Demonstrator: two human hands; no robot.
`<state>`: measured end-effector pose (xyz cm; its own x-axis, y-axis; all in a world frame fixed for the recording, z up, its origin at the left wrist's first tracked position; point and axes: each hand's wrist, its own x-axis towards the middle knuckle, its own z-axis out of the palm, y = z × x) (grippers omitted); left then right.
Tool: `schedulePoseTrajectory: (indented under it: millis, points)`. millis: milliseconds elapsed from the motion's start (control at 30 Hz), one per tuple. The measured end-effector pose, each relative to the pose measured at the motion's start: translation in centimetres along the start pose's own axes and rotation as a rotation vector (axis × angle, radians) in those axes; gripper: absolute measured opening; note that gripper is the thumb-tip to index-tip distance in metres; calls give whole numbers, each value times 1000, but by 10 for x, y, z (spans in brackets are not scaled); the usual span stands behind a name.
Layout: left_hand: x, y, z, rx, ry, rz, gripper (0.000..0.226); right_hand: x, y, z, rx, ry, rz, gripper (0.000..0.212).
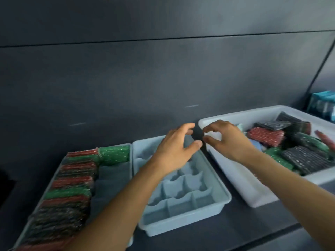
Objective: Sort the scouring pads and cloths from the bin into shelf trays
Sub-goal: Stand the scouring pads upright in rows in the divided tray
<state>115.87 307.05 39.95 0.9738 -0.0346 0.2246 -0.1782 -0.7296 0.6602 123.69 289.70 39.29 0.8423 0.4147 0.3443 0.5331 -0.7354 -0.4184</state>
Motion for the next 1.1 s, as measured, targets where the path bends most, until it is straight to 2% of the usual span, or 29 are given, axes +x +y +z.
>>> schedulePoseTrajectory:
  millis: [100,200,300,367,433,500,533,600,700,800,867,933,1000,1100]
  points:
    - [31,35,40,-76,-104,41,51,-2,62,-28,-65,-6,127,24]
    - [68,62,80,-148,-219,17,50,1,126,-49,-173,-89,250,28]
    - [107,79,114,-290,-320,-103,51,11,183,-64,-255,-104,304,42]
    - [131,84,135,-370,-329,-200,48,20,208,-72,-316,-123,347,53]
    - [153,86,156,-412,-330,-299,37,30,228,-75,-357,-201,384,74]
    - [171,89,176,-416,-328,-382,12,39,245,-74,-339,-278,410,88]
    - [179,91,186,-399,-330,-410,18,43,253,-72,-321,-298,420,91]
    - [193,95,202,-251,-333,-399,22,49,262,-69,-282,-314,412,84]
    - [205,99,223,-75,-349,-364,58,51,267,-63,-242,-314,353,59]
    - [211,95,230,5,-289,-367,72,50,270,-61,-228,-262,358,45]
    - [214,92,228,41,-265,-369,67,50,269,-65,-216,-229,372,37]
    - [216,88,223,-41,-287,-382,54,49,264,-70,-209,-166,375,28]
    - [213,87,214,-179,-259,-355,34,46,252,-77,-208,-36,391,24]
    - [200,83,191,-346,-161,-311,24,39,228,-87,-152,186,367,26]
